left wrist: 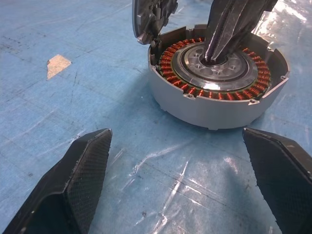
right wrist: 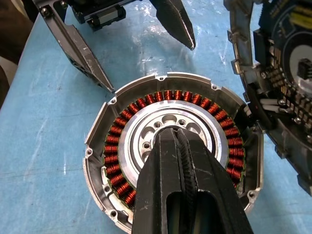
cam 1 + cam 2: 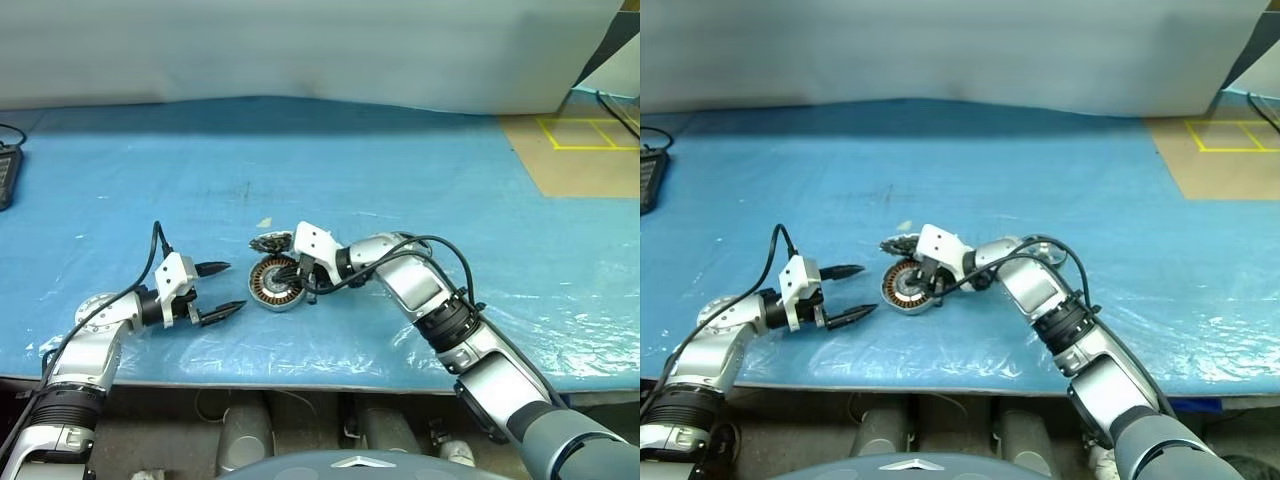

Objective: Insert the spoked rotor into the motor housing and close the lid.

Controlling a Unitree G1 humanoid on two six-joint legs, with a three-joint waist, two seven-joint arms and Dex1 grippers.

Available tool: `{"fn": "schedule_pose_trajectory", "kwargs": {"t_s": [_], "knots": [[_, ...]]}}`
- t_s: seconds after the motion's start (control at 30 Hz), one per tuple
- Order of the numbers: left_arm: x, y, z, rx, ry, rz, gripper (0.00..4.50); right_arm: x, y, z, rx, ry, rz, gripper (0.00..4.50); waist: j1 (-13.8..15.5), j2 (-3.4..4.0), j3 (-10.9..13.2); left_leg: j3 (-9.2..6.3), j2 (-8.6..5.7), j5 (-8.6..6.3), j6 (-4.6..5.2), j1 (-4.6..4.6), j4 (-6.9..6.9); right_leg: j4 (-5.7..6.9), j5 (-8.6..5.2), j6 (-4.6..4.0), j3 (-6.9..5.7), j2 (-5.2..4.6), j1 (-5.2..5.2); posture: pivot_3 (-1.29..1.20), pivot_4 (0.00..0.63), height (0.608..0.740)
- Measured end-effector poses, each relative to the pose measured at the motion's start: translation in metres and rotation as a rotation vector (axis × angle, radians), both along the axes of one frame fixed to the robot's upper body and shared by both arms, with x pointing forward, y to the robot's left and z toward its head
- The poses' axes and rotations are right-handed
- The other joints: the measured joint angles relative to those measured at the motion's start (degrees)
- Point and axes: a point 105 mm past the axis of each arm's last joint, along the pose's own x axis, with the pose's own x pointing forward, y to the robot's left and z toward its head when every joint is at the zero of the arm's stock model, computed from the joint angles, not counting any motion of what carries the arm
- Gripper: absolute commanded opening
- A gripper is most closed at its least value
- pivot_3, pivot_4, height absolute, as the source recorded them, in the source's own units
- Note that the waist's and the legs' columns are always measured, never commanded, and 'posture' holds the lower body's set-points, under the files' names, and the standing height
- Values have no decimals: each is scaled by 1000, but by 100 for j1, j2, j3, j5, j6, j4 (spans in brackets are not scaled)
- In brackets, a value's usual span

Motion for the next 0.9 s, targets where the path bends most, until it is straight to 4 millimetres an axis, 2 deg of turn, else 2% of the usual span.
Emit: {"fn": "schedule_pose_trajectory", "kwargs": {"t_s": [0.2, 0.43, 0.5, 0.6, 0.9], "knots": [[3, 0, 2, -1, -5, 1, 4500, 1, -8, 17, 41, 1, -22, 59, 1, 0, 0, 0, 1, 1, -1, -5, -1, -1, 0, -1, -1, 1, -4, 0, 150, 740], [5, 0, 3, 0, -11, 1, 4500, -3, -1, 18, 42, 5, 5, 59, -5, 0, 0, 0, 1, 1, -2, -6, -1, -2, 0, -1, -1, 1, -5, 0, 150, 740], [5, 0, 3, 2, -11, 1, 4500, -4, 1, 18, 44, 11, 15, 426, -2, 0, 0, 0, 0, 1, -2, -7, -1, -2, 0, -1, -1, 0, -5, 0, 150, 740], [4, 0, 0, 3, -3, 4, 4500, -6, 3, 17, 46, 23, 26, 1263, -4, 0, 0, 0, 1, 1, -1, -6, -1, -2, 0, -1, -1, 0, -5, 0, 150, 740], [3, 1, -1, 7, 1, 6, 4500, -5, 3, 10, 37, 59, 9, 1263, -3, 0, 0, 0, 1, 1, -2, -6, -1, -1, 0, -1, -1, 0, -5, 0, 150, 740]]}}
